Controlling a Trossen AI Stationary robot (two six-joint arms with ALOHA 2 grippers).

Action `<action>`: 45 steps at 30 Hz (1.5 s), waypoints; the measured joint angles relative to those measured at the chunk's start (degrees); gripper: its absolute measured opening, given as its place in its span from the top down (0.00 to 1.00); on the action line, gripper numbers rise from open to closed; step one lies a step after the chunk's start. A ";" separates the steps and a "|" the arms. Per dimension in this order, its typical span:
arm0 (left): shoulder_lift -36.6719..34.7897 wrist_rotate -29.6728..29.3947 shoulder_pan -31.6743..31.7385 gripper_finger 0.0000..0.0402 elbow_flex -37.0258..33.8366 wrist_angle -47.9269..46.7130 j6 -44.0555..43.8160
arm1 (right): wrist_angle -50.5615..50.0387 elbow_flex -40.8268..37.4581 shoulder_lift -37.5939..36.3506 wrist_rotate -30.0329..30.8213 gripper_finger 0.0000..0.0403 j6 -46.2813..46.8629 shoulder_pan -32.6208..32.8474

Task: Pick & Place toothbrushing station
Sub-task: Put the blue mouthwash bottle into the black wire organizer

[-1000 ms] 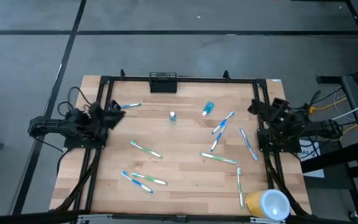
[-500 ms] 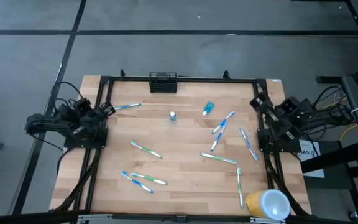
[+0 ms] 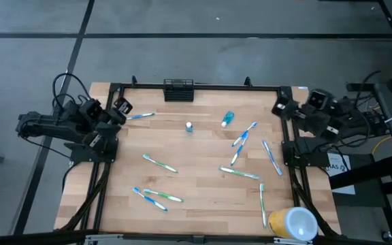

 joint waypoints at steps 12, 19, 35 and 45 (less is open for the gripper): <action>5.00 0.37 1.38 0.80 9.83 -4.10 5.56 | 7.45 4.98 12.53 7.90 0.43 2.16 3.42; 3.07 -3.49 3.15 0.80 19.12 -31.73 6.01 | -9.64 16.77 13.26 10.27 0.43 -4.94 2.90; 16.32 -33.48 -5.03 0.82 46.09 -66.95 31.57 | -45.45 47.56 18.21 0.52 0.43 -12.80 2.52; 17.06 -50.03 -5.94 0.88 49.75 -83.88 25.76 | -79.93 55.68 25.91 2.68 0.43 -11.96 2.74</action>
